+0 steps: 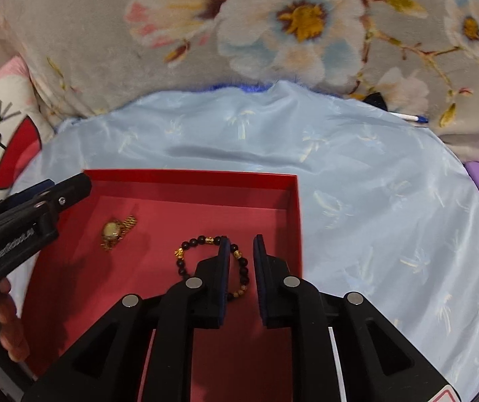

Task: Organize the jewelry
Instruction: 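Carry the watch and bracelet into the red box and open both tools, then lift both open tools out of the red box back over the jewelry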

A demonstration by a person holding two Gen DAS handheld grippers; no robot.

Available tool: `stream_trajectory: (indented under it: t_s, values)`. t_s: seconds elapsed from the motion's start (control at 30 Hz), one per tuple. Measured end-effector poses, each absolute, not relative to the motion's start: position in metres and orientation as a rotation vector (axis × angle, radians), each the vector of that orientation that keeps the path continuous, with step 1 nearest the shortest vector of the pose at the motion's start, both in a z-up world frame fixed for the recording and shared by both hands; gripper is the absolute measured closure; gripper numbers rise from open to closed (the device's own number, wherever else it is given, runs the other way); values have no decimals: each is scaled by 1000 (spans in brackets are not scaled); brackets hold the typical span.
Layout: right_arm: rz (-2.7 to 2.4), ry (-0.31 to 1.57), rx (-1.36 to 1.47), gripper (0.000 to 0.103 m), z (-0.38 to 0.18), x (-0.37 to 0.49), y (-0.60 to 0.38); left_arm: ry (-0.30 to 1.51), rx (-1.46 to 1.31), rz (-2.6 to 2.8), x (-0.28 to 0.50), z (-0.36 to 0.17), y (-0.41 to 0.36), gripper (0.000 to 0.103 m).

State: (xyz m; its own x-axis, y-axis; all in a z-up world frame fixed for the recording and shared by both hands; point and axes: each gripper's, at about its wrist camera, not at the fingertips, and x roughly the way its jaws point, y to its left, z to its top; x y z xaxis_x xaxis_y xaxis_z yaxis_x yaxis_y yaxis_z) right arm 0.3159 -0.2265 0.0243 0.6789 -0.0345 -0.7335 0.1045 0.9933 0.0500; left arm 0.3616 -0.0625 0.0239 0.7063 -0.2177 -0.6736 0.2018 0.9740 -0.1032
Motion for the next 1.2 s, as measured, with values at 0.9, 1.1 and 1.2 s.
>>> stream_trajectory:
  t_s: [0.9,1.1,1.2]
  values:
    - [96,859,159,72,-8,-22,-171,894,-25,-209,39,-21,23,36]
    - [80,880,182,72,-16,-36,-177,939,13,-212,22,-44,15,38]
    - [77,874,176,72,-15,-37,-177,954,10,-214,22,-52,14,44]
